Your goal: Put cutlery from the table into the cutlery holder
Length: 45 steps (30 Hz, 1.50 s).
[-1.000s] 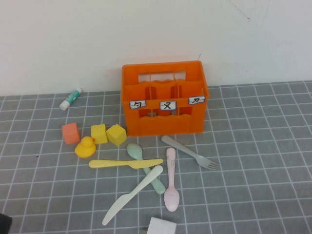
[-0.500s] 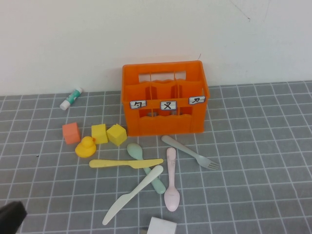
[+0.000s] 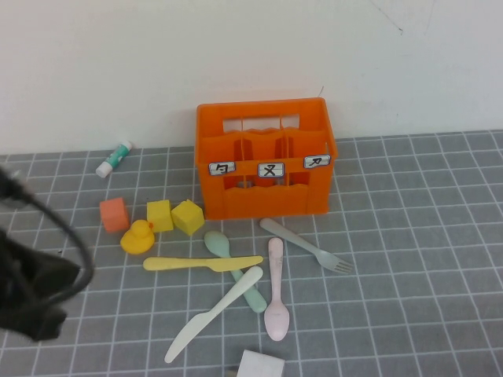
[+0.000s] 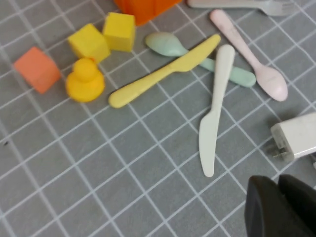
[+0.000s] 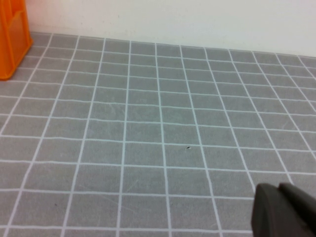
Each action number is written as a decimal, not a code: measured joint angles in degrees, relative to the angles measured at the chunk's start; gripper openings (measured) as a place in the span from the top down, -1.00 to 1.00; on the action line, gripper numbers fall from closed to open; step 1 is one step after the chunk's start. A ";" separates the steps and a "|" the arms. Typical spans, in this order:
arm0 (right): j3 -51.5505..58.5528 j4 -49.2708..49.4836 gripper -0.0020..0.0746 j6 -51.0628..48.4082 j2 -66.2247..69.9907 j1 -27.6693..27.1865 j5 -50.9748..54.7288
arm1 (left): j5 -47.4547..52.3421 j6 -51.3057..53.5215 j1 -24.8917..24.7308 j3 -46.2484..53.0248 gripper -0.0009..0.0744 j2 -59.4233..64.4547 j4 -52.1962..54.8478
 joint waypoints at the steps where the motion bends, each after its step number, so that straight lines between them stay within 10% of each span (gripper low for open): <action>1: 0.00 0.00 0.95 0.00 0.00 0.00 0.00 | 0.11 0.63 -0.68 -1.15 0.91 2.38 0.11; 10: 0.00 0.00 0.95 0.00 0.00 0.00 0.00 | 0.22 1.00 -14.96 -8.17 0.78 21.77 6.22; 22: 0.00 0.00 0.95 0.00 0.00 0.00 0.00 | -4.44 -13.45 -29.40 -17.08 -0.31 44.17 20.71; 45: 0.00 0.00 0.95 0.00 0.00 0.00 0.00 | -13.11 -23.37 -30.06 -25.20 -0.14 63.50 26.71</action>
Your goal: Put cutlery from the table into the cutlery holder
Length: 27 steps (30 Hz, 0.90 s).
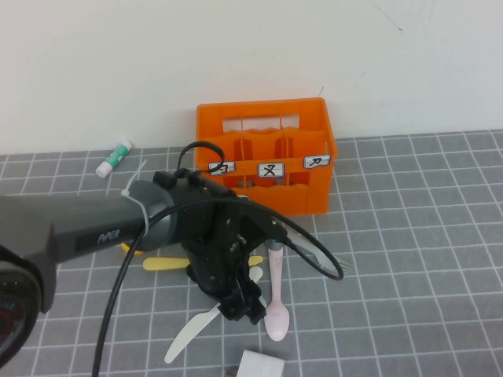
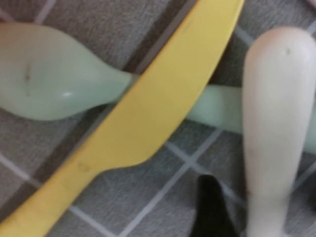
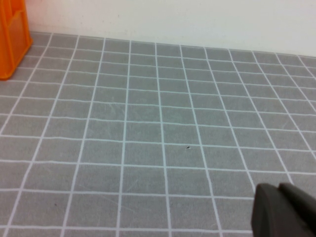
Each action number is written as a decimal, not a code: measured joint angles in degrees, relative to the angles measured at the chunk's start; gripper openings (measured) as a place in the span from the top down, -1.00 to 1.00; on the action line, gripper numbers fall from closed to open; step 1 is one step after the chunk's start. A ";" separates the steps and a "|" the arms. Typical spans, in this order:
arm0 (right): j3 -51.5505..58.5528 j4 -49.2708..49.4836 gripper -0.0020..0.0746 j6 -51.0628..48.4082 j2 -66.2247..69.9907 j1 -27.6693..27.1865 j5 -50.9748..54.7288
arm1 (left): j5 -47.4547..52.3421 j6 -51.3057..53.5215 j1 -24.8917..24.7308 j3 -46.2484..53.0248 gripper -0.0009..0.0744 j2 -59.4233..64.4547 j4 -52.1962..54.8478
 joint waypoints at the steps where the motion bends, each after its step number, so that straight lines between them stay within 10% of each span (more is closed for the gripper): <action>1: 0.00 0.00 0.95 0.00 0.00 0.00 0.00 | -0.03 -0.10 0.00 0.00 -0.07 0.00 -0.36; 27: 0.00 0.00 0.95 0.00 0.00 0.00 0.00 | 2.92 -0.57 0.45 -1.12 0.65 1.63 -1.65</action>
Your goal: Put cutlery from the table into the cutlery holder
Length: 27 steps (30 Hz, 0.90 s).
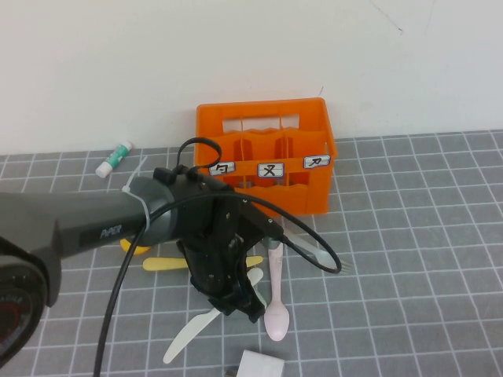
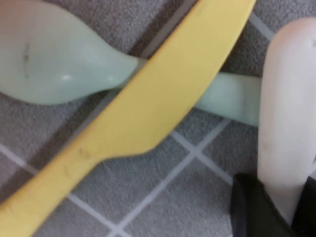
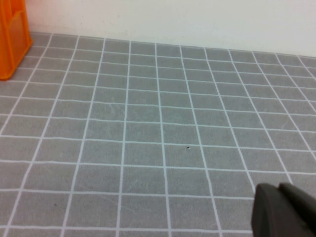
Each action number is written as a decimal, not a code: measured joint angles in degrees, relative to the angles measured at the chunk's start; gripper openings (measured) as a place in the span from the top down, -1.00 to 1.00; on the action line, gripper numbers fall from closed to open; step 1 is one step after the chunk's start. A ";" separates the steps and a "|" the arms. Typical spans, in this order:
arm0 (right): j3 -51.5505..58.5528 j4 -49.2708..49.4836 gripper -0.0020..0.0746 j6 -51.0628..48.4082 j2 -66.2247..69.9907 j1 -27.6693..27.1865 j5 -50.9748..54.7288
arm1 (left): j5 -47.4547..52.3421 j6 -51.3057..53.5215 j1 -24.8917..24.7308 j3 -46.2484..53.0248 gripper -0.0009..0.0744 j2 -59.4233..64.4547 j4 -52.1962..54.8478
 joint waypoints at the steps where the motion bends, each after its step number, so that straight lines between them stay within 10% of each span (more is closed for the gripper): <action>1: 0.00 0.00 0.95 0.00 0.00 0.00 0.00 | 0.14 -0.14 0.00 0.00 0.65 -0.11 0.00; 17: 0.00 0.00 0.95 0.00 0.00 0.00 0.00 | -2.90 -4.98 0.00 1.01 0.65 -25.88 -3.10; 27: 0.00 0.00 0.95 0.00 0.00 0.00 0.00 | -38.84 -4.77 0.00 14.75 0.65 -40.42 -6.20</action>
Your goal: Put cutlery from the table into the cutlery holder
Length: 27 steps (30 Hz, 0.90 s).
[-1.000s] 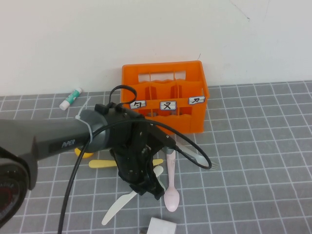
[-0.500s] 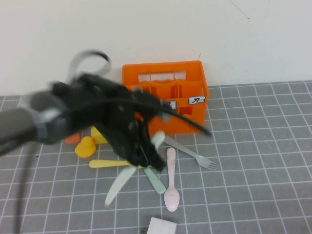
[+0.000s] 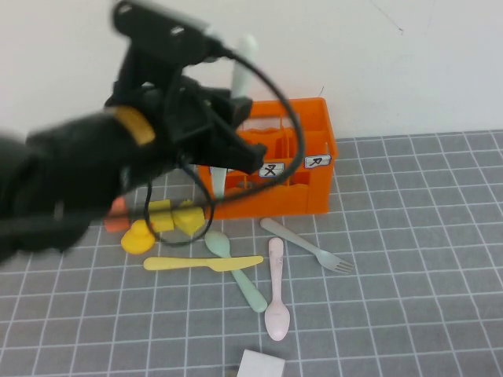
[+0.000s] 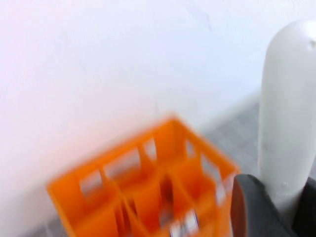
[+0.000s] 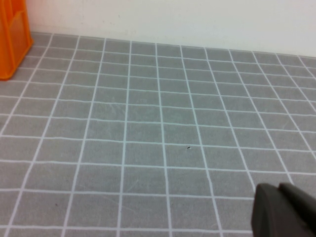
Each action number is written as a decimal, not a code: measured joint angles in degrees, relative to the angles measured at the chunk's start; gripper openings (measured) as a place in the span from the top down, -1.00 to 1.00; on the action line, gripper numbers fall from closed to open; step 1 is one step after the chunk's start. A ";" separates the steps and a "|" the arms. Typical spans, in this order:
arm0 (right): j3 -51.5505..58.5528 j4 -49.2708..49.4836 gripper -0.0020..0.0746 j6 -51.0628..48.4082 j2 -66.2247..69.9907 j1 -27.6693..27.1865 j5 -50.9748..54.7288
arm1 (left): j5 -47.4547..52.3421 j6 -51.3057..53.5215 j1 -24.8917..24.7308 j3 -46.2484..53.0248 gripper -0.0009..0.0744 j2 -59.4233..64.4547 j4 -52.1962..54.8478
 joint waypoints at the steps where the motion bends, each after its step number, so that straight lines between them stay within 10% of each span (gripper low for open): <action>1: 0.00 0.00 0.95 0.00 0.00 0.00 0.00 | -5.50 -0.46 0.00 2.09 0.65 -0.46 -0.50; 14: 0.00 0.00 0.95 0.00 0.00 -0.06 0.00 | -57.81 -10.66 0.00 15.34 0.65 10.72 -2.17; 27: 0.00 0.00 0.95 0.00 0.00 -0.06 0.00 | -61.46 -15.47 0.00 7.85 0.65 24.36 -2.19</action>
